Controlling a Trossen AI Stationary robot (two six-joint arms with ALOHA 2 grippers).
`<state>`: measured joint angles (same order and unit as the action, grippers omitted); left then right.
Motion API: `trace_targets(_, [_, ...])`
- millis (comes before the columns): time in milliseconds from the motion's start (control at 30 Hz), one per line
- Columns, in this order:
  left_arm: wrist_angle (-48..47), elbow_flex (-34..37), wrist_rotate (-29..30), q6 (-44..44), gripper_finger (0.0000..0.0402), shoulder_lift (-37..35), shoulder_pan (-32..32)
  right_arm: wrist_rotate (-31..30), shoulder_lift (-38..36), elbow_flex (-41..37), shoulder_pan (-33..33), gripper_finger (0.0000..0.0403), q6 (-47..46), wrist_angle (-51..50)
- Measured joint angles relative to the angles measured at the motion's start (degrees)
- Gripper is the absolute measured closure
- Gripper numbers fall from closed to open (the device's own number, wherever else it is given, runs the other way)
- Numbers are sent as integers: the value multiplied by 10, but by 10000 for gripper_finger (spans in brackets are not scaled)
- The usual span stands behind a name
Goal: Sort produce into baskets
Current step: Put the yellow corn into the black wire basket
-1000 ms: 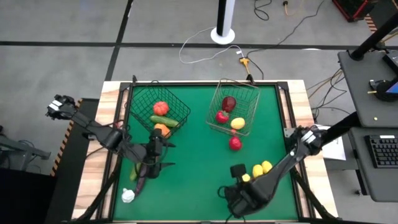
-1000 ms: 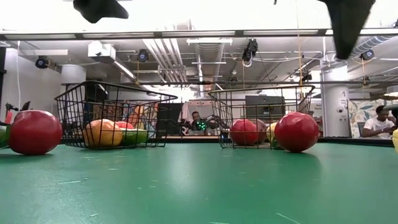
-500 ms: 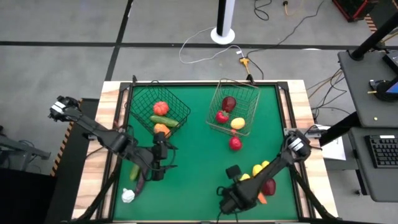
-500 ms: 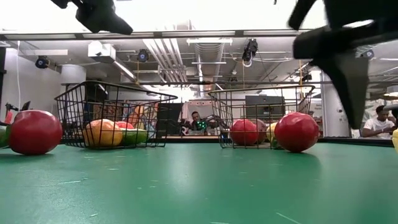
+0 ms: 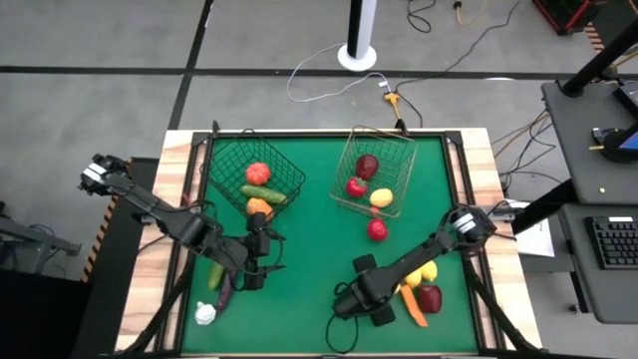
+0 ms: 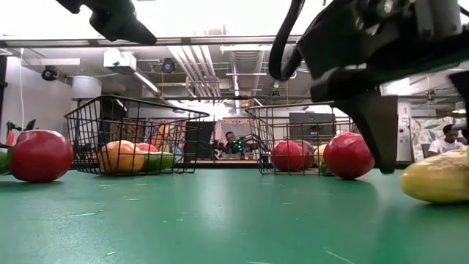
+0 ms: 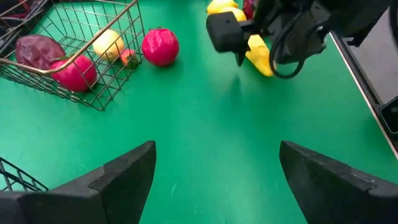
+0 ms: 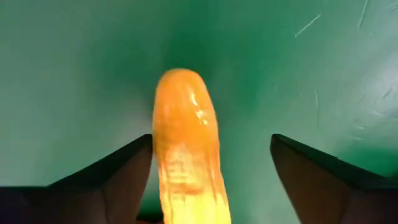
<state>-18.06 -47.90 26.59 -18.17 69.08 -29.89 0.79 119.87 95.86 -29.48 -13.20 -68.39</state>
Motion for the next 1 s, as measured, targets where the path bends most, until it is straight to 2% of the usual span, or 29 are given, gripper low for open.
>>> trace_targets(333, [0,0,0,0,80,0,0,15,20,-3,1,245,4,28])
trace_targets(433, [-2,0,0,0,80,0,0,-5,12,-3,1,288,1,45])
trace_targets(567, [-20,0,-1,9,80,0,0,-77,-16,-3,3,290,-16,60])
trace_targets(700, [-12,1,-1,30,80,-1,-1,-148,-56,-4,8,290,-35,128])
trace_targets(867, [46,9,-33,78,80,1,-1,-261,-116,-29,10,279,-4,273])
trace_targets(1000, [136,36,-91,129,80,2,-1,-299,-168,-88,13,282,57,429])
